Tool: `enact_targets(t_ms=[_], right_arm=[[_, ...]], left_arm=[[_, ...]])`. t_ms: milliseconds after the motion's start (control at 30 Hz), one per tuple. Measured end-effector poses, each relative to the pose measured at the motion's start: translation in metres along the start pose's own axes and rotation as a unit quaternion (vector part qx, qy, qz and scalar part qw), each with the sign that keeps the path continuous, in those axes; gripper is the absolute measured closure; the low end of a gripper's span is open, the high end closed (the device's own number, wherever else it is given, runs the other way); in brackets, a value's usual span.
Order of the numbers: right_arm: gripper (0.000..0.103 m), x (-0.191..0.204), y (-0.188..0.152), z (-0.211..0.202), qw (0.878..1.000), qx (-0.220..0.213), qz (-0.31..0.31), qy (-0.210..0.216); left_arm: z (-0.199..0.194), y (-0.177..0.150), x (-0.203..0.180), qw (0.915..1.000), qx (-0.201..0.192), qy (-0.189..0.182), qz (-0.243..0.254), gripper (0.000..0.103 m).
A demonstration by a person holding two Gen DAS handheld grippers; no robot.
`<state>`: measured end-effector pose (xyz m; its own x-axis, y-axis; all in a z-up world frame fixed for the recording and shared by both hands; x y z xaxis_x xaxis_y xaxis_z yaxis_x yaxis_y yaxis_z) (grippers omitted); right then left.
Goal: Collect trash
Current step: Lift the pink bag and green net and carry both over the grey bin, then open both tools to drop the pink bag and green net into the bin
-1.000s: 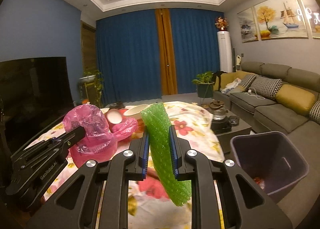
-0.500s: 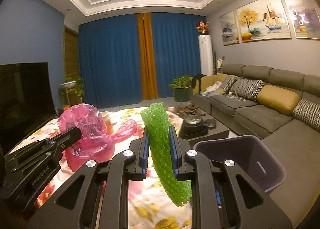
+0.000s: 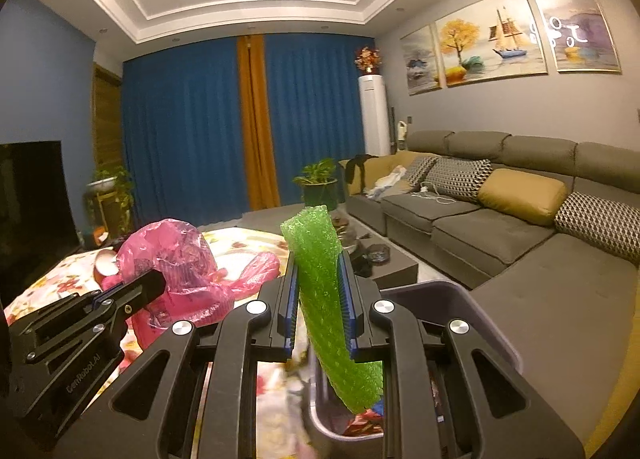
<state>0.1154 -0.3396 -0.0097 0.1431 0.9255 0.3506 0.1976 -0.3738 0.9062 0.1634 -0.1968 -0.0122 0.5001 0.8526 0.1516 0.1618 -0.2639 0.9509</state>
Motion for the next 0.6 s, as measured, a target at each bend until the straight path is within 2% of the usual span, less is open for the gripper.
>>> enact_targets(t_ms=[333, 600], right_arm=[[0.083, -0.034, 0.005, 0.007, 1.0, -0.004, 0.02, -0.022], [0.083, -0.053, 0.007, 0.013, 0.999, -0.006, 0.037, -0.029]], left_arm=[[0.035, 0.002, -0.028, 0.9991, 0.003, -0.041, 0.009, 0.101], [0.054, 0.005, -0.052, 0.9982, 0.004, -0.058, 0.016, 0.101]])
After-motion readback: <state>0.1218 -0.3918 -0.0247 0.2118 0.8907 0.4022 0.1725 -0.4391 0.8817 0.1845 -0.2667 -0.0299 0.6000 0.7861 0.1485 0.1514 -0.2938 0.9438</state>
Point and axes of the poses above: each gripper's, at about its wrist camera, not at the fingertips, and z roughly the way its jaws point, x to its left, y to its top, the point moved 1 cm from there along z, roughly the way its jaws point, and after that the axes turned 15 degrees about z, right-handed, at the moved point
